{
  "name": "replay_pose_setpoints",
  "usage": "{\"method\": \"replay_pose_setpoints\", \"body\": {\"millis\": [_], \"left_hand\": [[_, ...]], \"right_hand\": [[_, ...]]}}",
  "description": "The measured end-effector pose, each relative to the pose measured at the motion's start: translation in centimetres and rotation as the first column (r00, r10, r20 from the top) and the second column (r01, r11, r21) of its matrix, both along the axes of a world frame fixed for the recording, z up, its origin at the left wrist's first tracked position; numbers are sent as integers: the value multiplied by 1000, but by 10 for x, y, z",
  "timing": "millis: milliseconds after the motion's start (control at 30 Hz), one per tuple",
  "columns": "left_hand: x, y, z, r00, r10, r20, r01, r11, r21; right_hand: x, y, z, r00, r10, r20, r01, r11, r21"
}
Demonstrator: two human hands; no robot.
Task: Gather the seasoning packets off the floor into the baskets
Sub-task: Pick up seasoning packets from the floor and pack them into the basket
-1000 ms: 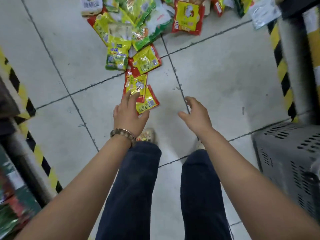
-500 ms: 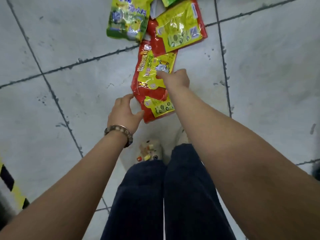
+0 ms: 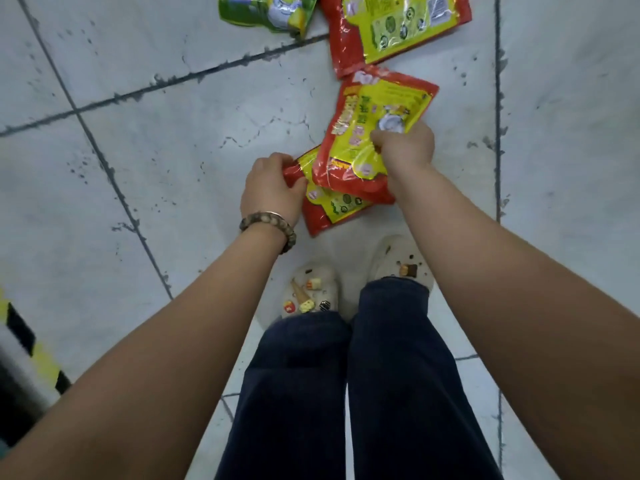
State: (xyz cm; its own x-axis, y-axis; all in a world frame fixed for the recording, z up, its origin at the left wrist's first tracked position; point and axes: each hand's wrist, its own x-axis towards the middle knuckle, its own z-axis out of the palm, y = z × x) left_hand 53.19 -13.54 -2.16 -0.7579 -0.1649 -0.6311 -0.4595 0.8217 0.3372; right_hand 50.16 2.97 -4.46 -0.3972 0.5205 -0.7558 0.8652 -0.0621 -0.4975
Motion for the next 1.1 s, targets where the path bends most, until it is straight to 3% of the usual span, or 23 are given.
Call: {"method": "replay_pose_setpoints", "body": {"millis": [133,300,400,500,633,900,1100], "left_hand": [[-6,24,-15,937,-336,93,346,931,-121],[-15,49,-35,882,-458,111,471,846,-252],[-24,53,-38,885,-409,224,440,891,-111],[-30,55,-20,903,-362,231,365,931,34],[-26,71,47,937,-221,269,156,957,245],[-3,125,236,908,-382,174,299,880,370],[49,183,349,870,-462,171,360,834,419]], "right_hand": [[42,38,24,977,-179,-118,167,981,-103],[81,62,31,952,-273,-140,256,958,-129],[94,66,42,930,-338,-142,313,934,-171],[108,76,64,916,-376,-140,352,921,-167],[128,97,115,888,-437,-143,415,896,-161],[196,125,278,766,-621,-165,589,781,-206],[291,147,386,495,-852,-170,809,523,-268]]}}
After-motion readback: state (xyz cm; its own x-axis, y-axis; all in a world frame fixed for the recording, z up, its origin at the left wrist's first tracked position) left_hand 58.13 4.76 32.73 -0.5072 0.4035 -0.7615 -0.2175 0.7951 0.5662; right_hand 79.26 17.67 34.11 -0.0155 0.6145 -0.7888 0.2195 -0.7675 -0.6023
